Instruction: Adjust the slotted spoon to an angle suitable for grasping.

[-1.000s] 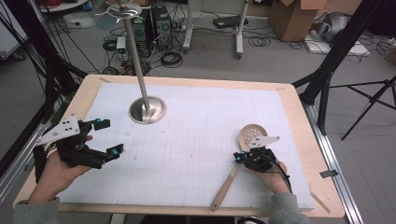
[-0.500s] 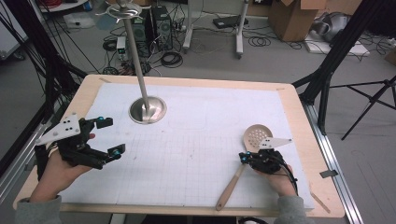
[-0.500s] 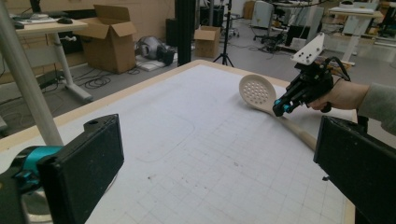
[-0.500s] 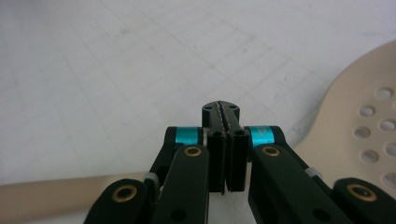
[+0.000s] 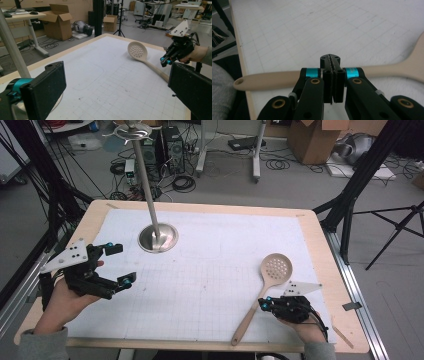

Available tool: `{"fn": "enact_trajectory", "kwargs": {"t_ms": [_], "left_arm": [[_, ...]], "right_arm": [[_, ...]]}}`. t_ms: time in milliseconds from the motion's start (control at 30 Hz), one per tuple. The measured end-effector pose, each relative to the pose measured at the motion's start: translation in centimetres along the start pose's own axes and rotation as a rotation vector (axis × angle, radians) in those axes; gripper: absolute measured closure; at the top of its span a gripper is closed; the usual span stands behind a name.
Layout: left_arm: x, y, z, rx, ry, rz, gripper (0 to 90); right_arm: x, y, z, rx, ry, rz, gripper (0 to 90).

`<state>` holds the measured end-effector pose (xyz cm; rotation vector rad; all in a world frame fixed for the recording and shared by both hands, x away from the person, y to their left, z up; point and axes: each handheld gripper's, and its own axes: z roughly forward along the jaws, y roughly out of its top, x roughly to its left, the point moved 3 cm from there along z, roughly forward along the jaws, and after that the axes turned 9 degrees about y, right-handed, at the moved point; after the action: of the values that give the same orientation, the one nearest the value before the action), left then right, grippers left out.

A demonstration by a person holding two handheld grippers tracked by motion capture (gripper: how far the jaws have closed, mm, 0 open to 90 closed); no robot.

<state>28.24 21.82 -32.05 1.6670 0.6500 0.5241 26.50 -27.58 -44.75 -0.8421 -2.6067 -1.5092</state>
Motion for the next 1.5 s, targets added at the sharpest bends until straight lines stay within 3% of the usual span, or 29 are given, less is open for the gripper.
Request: {"fn": "enact_trajectory", "kwargs": {"t_ms": [333,633,700,967,1167,1500], "left_arm": [[-0.2,-0.1,0.1,0.009,0.001,0.002,2.0],[-0.2,-0.3,0.1,0.017,0.002,0.001,2.0],[-0.2,-0.2,0.0,0.017,0.003,0.001,2.0],[-0.1,-0.3,-0.2,0.024,0.008,0.002,2.0],[0.0,-0.7,-0.7,0.049,0.006,-0.002,2.0],[0.4,-0.6,-2.2,0.004,0.052,-0.018,2.0]], "right_arm": [[0.8,-1.0,0.1,0.053,0.035,-0.011,89.4],[0.6,-1.4,0.9,0.080,0.108,-0.013,89.5],[0.7,-1.4,1.7,0.120,0.113,-0.027,89.4],[0.8,-0.9,2.3,0.120,0.105,-0.035,89.4],[0.7,0.0,3.7,0.122,0.094,-0.042,89.4],[0.4,1.5,5.8,0.116,0.066,-0.049,89.4]]}}
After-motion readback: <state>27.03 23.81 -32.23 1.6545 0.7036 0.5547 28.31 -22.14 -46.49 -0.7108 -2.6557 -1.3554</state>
